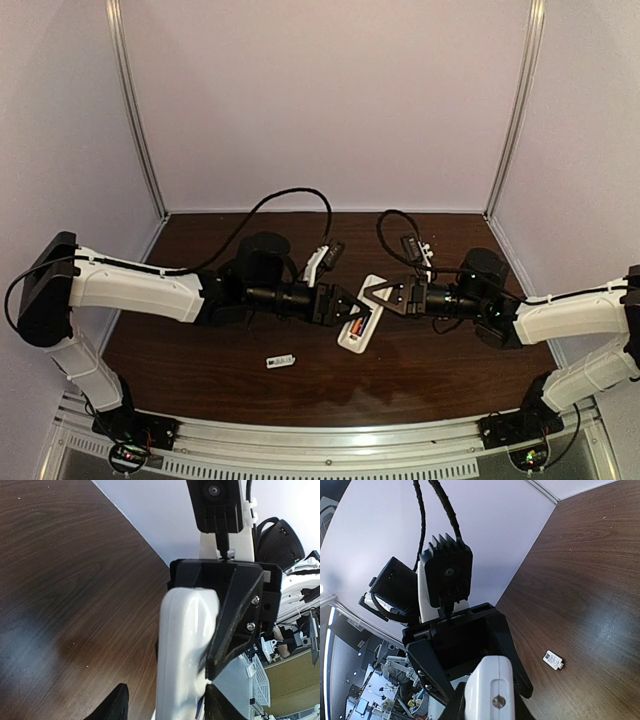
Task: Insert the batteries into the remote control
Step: Press the battery in the battery compartment.
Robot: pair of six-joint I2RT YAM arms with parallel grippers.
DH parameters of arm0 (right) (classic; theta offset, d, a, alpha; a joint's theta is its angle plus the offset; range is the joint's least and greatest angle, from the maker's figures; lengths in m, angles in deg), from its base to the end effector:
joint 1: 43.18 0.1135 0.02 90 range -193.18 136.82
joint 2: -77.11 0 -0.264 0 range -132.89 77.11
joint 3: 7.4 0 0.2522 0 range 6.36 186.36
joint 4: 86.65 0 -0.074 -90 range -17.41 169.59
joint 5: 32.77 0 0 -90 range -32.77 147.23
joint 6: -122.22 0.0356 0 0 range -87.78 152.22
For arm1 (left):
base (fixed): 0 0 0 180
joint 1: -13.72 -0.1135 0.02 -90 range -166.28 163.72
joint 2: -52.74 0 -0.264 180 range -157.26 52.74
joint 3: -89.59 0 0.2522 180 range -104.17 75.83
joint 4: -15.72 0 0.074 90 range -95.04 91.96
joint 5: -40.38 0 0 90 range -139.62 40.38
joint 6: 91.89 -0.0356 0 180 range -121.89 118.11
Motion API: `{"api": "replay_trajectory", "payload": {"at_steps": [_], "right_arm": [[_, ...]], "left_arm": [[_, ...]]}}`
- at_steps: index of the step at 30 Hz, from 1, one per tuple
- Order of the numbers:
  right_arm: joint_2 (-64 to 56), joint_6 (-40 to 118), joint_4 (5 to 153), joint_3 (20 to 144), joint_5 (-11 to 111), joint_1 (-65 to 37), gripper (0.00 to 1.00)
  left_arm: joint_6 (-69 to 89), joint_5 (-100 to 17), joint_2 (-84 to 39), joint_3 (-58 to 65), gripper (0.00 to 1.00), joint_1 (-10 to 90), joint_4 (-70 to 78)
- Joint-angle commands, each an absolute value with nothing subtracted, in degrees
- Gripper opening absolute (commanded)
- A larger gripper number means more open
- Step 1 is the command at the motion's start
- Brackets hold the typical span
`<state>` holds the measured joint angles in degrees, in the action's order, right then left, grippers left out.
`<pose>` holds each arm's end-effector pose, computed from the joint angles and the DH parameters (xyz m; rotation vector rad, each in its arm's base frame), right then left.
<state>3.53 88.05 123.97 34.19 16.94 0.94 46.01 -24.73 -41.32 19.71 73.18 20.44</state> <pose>0.1709 0.1978 0.2307 -0.4692 1.9029 1.8148 0.1746 -0.3254 0.2381 0.5729 2.1914 -1.5678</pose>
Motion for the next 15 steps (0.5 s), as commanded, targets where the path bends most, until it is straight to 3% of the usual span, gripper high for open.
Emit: {"api": "replay_trajectory", "payload": {"at_steps": [1,15], "right_arm": [[3.70,90.34,131.46,37.07,15.07,1.38,0.00],[3.89,92.96,134.24,37.35,14.60,1.41,0.00]], "left_arm": [[42.86,-27.40,-42.22,19.06,0.52,73.24,13.43],[38.53,-34.06,-44.32,15.97,0.40,74.73,3.95]]}}
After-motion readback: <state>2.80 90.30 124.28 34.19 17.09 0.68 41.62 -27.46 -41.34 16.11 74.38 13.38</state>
